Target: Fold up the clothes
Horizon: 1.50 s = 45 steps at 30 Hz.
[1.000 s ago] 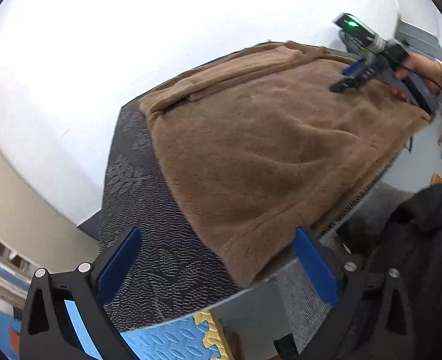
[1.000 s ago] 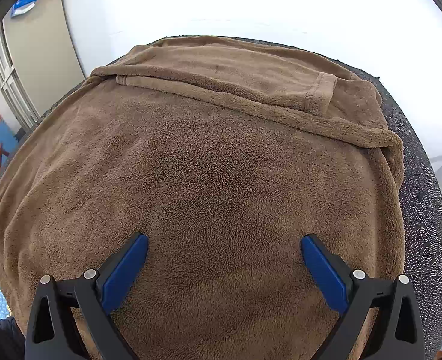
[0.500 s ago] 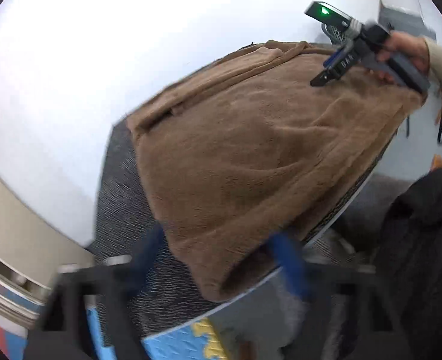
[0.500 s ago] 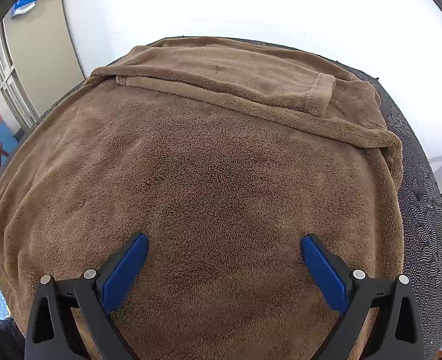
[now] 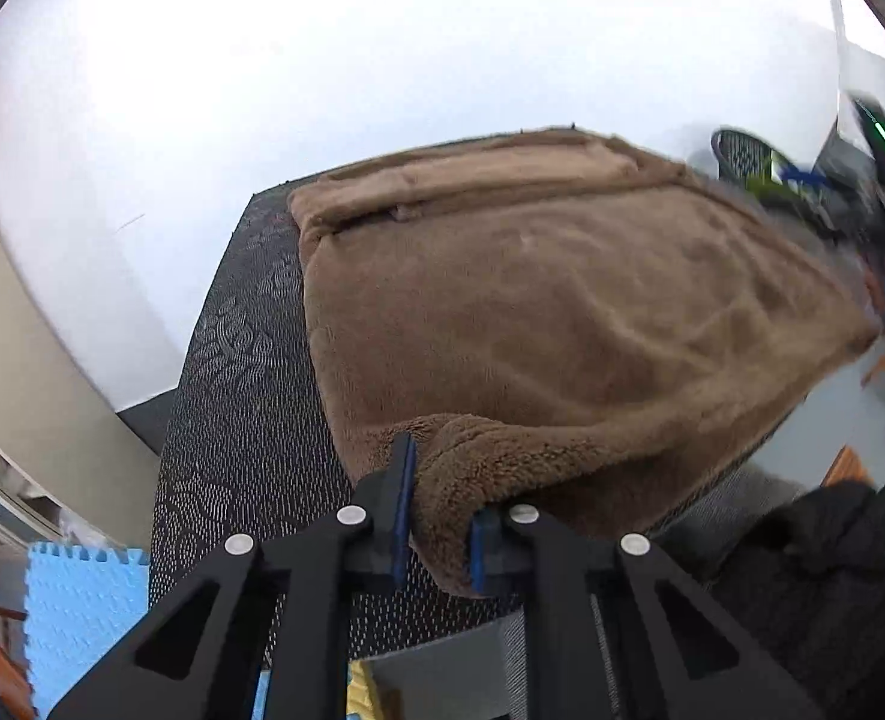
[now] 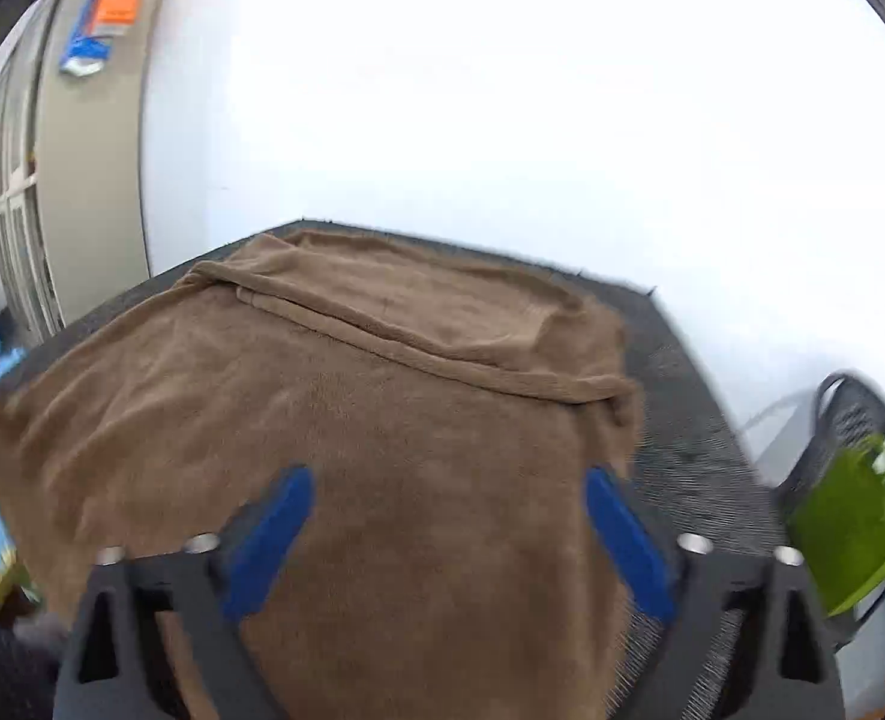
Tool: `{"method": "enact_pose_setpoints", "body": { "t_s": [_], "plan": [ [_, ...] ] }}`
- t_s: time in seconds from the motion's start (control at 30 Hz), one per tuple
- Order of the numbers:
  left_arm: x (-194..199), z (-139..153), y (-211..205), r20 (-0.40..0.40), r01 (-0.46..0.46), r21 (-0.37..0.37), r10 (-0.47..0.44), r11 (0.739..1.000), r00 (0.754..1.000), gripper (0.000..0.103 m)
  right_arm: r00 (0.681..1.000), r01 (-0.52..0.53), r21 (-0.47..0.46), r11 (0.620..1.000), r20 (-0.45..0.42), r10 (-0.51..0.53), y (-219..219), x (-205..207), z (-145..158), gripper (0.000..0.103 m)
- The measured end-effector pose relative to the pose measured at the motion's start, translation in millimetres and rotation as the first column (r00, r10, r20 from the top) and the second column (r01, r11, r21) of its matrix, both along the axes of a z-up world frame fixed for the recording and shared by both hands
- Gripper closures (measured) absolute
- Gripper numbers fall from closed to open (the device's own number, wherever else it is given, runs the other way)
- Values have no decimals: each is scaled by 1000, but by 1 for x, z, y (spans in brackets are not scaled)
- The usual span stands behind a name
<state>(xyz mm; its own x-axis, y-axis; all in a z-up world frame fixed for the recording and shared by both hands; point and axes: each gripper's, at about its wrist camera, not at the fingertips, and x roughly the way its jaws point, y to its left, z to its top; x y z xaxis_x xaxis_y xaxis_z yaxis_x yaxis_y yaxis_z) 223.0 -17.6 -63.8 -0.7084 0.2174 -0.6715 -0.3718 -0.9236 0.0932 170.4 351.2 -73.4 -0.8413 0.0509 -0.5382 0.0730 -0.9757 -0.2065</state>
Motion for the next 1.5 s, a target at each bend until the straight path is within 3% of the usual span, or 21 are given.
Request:
{"method": "enact_pose_setpoints", "body": {
  "t_s": [0.23, 0.4, 0.63, 0.77, 0.83, 0.87, 1.03, 1.17, 1.3, 1.4, 1.5],
  "plan": [
    [-3, 18, -4, -22, -11, 70, 12, 998, 1000, 86, 983, -180, 115, 977, 65, 173, -47, 73, -27, 23],
    [-3, 26, -3, -35, -7, 78, 9, 997, 999, 86, 987, -147, 175, 973, 94, 132, -52, 71, -41, 40],
    [-6, 28, -4, -27, -23, 80, 25, 997, 999, 86, 974, -214, 189, 958, 122, 193, -56, 83, -46, 41],
    [-3, 32, -4, -37, -26, 80, 29, 996, 999, 85, 988, -132, 260, 956, 113, 105, -52, 80, -57, 41],
    [-1, 33, -4, -41, -29, 71, 32, 997, 999, 85, 996, -38, 250, 968, 93, 15, -38, 78, -54, 55],
    [-1, 33, -5, -40, -30, 72, 33, 997, 999, 84, 996, 10, 242, 970, 87, -32, -29, 76, -52, 55],
    [-3, 29, -7, -20, -34, 70, 36, 997, 999, 82, 972, 181, 215, 960, 111, -209, 12, 77, -59, 58],
    [2, 21, 3, -23, -19, -31, 18, 999, 1000, 82, 980, 154, 229, 961, 88, -178, 1, 80, -59, 89],
    [6, 12, 5, -3, -14, -84, 13, 996, 1000, 82, 987, 121, 280, 952, 68, -145, -8, 75, -60, 92],
    [5, 8, -3, 17, -37, -81, 39, 996, 999, 80, 984, 135, 233, 963, 80, -157, 4, 67, -55, 93],
    [2, 13, -8, 6, -50, -69, 50, 996, 999, 70, 986, 147, 180, 973, 54, -159, 14, 63, -37, 93]
  ]
}}
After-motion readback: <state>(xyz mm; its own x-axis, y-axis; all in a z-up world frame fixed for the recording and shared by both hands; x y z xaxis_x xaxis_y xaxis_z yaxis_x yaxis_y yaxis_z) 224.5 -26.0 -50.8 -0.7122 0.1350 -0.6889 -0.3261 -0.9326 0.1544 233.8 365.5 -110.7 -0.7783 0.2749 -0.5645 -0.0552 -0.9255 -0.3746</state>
